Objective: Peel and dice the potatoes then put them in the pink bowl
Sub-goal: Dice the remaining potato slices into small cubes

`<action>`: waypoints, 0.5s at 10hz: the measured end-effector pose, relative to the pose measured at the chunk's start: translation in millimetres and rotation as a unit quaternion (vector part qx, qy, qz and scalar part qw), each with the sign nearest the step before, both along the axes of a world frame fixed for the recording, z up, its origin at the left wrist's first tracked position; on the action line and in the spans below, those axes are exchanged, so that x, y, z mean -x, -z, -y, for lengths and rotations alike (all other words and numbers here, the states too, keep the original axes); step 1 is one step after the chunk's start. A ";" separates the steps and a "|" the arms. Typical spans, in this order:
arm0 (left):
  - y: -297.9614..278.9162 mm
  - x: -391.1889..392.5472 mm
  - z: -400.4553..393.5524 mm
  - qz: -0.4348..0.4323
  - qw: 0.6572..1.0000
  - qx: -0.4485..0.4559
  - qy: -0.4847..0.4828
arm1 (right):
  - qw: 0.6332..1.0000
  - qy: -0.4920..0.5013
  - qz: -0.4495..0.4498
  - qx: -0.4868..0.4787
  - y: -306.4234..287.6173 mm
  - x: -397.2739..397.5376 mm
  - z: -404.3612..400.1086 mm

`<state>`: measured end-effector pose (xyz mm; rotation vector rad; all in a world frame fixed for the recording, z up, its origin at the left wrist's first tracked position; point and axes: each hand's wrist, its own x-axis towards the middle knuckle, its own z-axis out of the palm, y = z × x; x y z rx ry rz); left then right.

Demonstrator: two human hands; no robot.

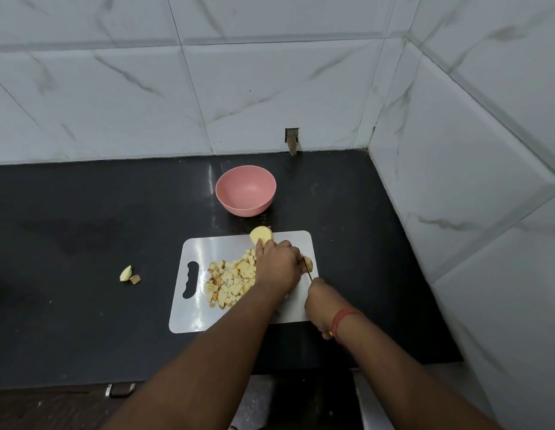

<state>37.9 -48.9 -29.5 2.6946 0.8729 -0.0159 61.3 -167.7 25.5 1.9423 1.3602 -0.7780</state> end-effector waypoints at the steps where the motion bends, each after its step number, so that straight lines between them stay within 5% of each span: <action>1: 1.6 -1.3 -0.3 0.001 1.000 0.006 -0.003 | 0.983 -0.142 0.096 0.063 4.4 0.9 13.9; 2: 2.6 -1.5 -1.5 0.007 1.000 0.012 -0.004 | 0.973 -0.180 0.105 0.098 12.3 9.8 33.8; 3: 3.1 -1.2 -2.3 0.004 1.000 0.017 -0.004 | 0.967 0.110 0.167 -0.160 39.1 3.8 41.0; 4: 2.7 0.3 -3.0 0.007 1.000 0.018 -0.006 | 0.799 0.245 0.266 -0.481 82.4 -11.9 48.4; 5: 4.2 0.8 -2.7 0.013 1.000 0.016 -0.011 | 0.793 0.286 0.229 -0.487 68.2 -12.5 34.6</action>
